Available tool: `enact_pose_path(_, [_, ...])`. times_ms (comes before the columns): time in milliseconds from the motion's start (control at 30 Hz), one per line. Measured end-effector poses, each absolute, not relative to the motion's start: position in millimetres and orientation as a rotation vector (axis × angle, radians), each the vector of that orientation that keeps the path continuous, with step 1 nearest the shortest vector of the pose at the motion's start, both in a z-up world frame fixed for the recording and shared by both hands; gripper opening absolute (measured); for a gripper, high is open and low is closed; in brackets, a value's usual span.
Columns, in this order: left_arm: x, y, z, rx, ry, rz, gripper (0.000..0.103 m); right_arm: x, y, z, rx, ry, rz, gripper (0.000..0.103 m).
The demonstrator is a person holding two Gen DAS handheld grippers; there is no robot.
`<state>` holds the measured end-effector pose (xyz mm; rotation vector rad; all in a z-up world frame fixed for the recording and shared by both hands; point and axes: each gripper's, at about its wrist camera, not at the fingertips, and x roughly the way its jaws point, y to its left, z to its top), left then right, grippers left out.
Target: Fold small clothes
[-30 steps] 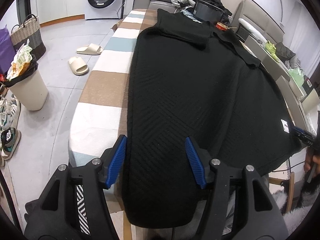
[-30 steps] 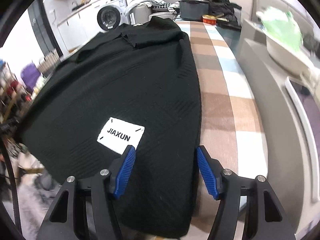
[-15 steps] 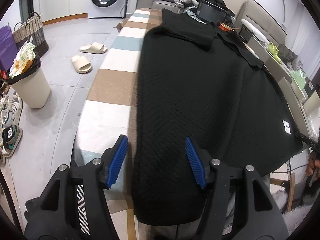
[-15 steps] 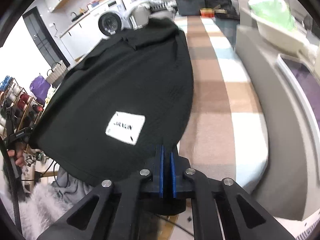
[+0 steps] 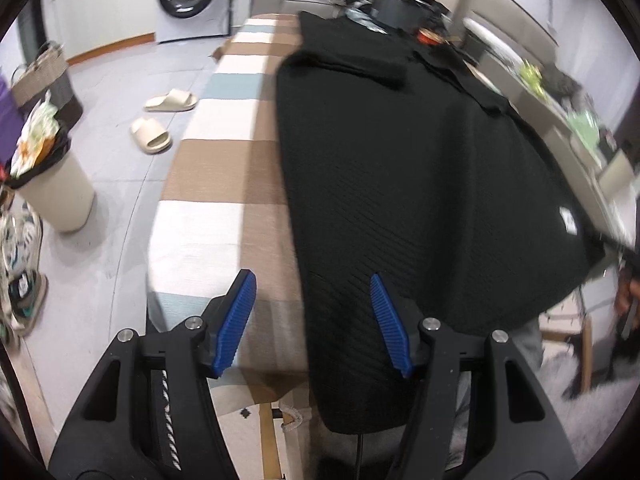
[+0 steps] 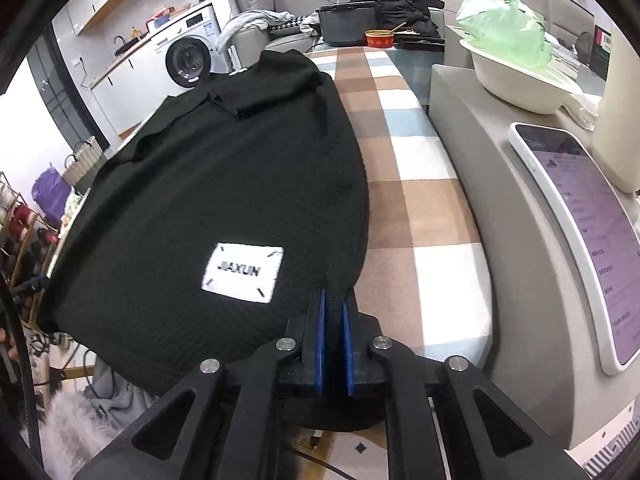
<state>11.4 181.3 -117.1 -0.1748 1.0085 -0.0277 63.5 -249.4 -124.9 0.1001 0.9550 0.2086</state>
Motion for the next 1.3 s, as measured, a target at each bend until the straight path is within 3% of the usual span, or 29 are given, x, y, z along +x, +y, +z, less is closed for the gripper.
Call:
enact_pose_path(33, [12,176,-119,-0.156,1.019,-0.040,0.054,66,-250,-125,0.105,0.956,0.209,0.010])
enact_pose_path(67, [11,171,-122,-0.125,1.026,-0.048,0.046,66,-250,-127,0.111,0.957,0.210,0.010])
enact_pose_path(100, [10,165,-122,-0.084,1.006,-0.046,0.028,67,-250,-128,0.115,0.961,0.208,0.011])
enact_pose_path(200, [9,160,-121,-0.088,0.993,-0.079,0.004,64,-252,-130,0.135,0.972,0.215,0.013])
enact_pose_path(400, [5,173,-109,-0.227,0.893,-0.114,0.003,59,-255,-124,0.213,0.867,0.317,0.006])
enact_pose_path(867, [18,217,-37,-0.398,0.603,-0.098,0.003,73,-265,-65,0.468,0.477,0.366,0.006])
enact_pose_path(1300, [116,259,-29,-0.476,0.587,-0.034,0.003,168,-242,-47,0.424,0.461,0.194,0.005])
